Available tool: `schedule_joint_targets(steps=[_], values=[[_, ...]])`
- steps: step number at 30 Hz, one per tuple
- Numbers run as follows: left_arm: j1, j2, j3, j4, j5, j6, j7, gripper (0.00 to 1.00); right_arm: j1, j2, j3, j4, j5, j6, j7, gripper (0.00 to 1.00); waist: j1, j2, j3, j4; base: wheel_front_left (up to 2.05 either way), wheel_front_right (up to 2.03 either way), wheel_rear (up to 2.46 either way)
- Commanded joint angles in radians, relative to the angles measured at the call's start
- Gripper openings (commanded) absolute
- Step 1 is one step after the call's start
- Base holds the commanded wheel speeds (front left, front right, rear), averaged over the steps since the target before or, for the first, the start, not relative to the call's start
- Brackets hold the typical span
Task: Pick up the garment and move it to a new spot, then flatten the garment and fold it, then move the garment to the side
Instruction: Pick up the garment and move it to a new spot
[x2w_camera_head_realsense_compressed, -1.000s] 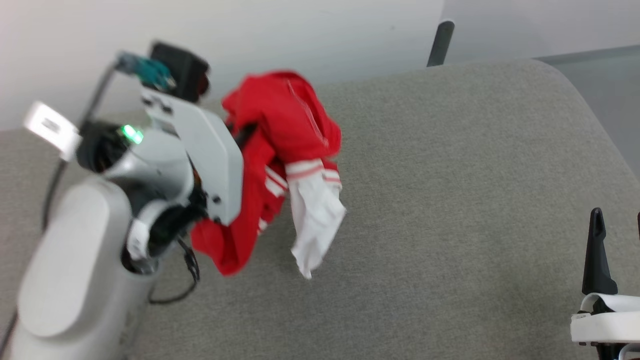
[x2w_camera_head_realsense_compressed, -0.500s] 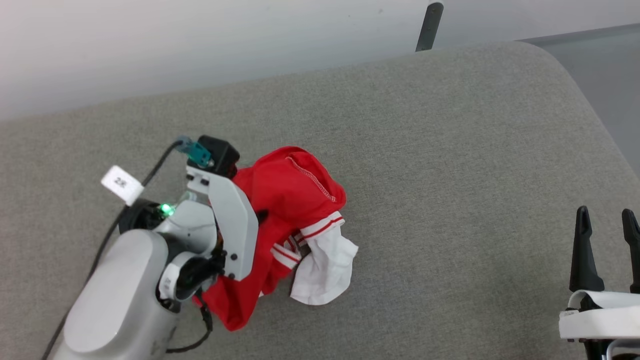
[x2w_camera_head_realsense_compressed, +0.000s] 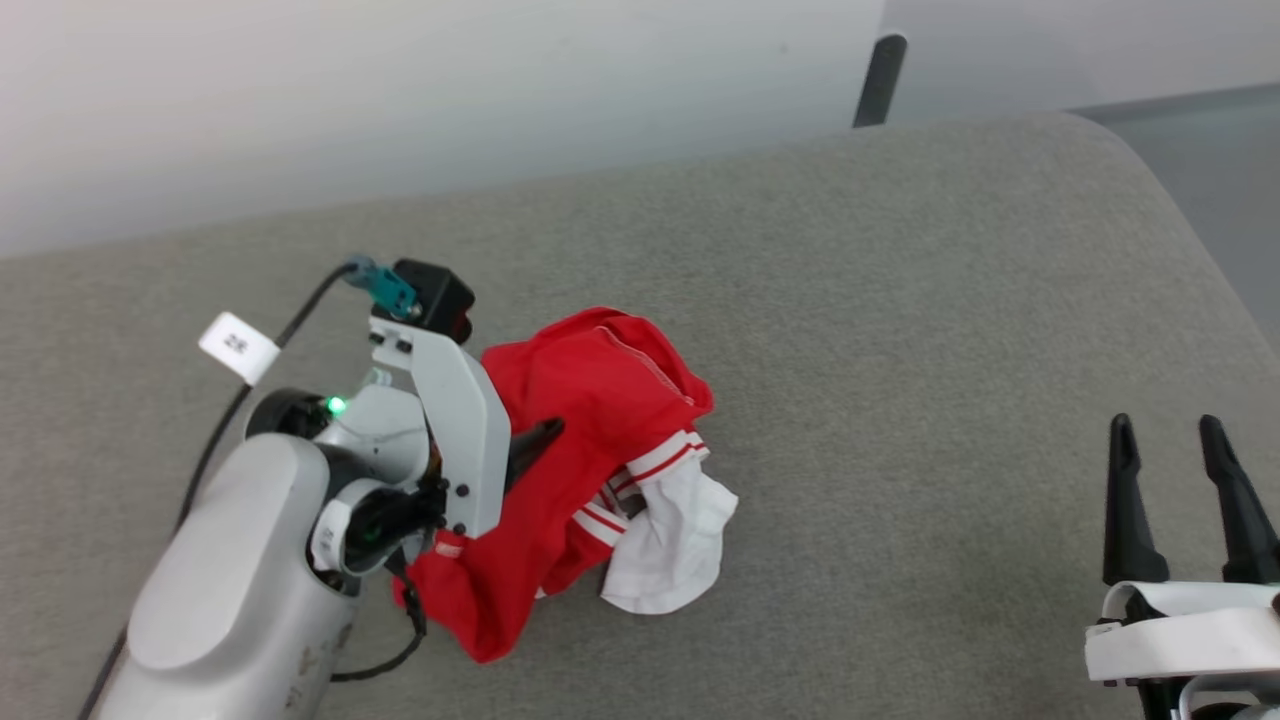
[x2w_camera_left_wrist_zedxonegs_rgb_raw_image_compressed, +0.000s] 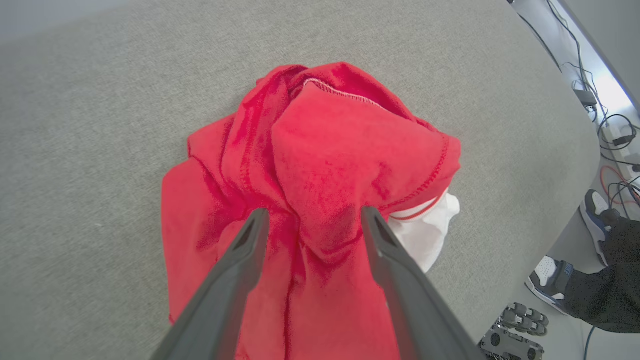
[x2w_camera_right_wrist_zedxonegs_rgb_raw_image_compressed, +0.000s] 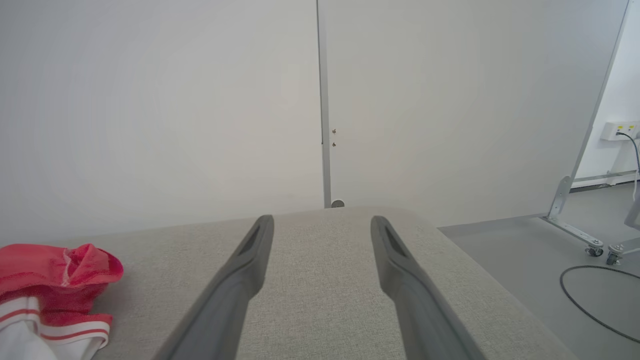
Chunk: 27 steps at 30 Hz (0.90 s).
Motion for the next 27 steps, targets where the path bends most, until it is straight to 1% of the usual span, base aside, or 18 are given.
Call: schedule_joint_targets(steps=[1, 5, 11, 19, 20, 21, 24, 27], values=[[-0.005, 0.006, 0.005, -0.008, -0.004, -0.004, -0.007, 0.97, -0.009, 0.003, 0.007, -0.004, -0.008, 0.000, 0.004, 1.00, 0.0000, 0.0000, -0.023, 0.026, 0.00, 0.00, 0.00], [0.004, 0.014, 0.022, -0.046, -0.010, -0.005, -0.033, 1.00, -0.014, 0.003, 0.029, -0.015, -0.028, 0.000, 0.021, 1.00, 0.0000, 0.0000, -0.052, 0.058, 0.00, 0.00, 0.00], [0.051, 0.033, 0.081, -0.108, -0.016, -0.020, -0.163, 1.00, 0.006, -0.001, 0.040, -0.015, -0.048, 0.000, 0.044, 1.00, 0.0000, 0.0000, -0.100, 0.113, 0.00, 0.00, 0.00], [0.155, 0.057, 0.186, -0.153, -0.004, -0.036, -0.410, 1.00, 0.046, -0.017, 0.031, -0.011, -0.058, 0.000, 0.051, 1.00, 0.0000, 0.0000, -0.145, 0.174, 0.00, 0.00, 0.00], [0.170, 0.063, 0.196, -0.157, -0.001, -0.040, -0.444, 1.00, 0.051, -0.019, 0.031, -0.008, -0.060, 0.000, 0.049, 1.00, 0.0000, 0.0000, -0.149, 0.179, 0.00, 0.00, 0.00], [0.170, 0.063, 0.196, -0.157, -0.001, -0.040, -0.444, 1.00, 0.051, -0.019, 0.031, -0.008, -0.060, 0.000, 0.049, 1.00, 0.0000, 0.0000, -0.149, 0.179, 0.00, 0.00, 0.00], [0.218, 0.084, 0.221, -0.162, 0.023, -0.050, -0.550, 1.00, 0.063, -0.020, 0.031, -0.001, -0.063, 0.000, 0.044, 1.00, 0.0000, 0.0000, -0.158, 0.192, 0.00, 0.00, 0.00], [0.268, 0.091, 0.239, -0.157, 0.043, -0.059, -0.657, 1.00, 0.074, -0.023, 0.036, 0.010, -0.063, 0.000, 0.036, 1.00, 0.0000, 0.0000, -0.166, 0.200, 0.00, 0.00, 0.00]])
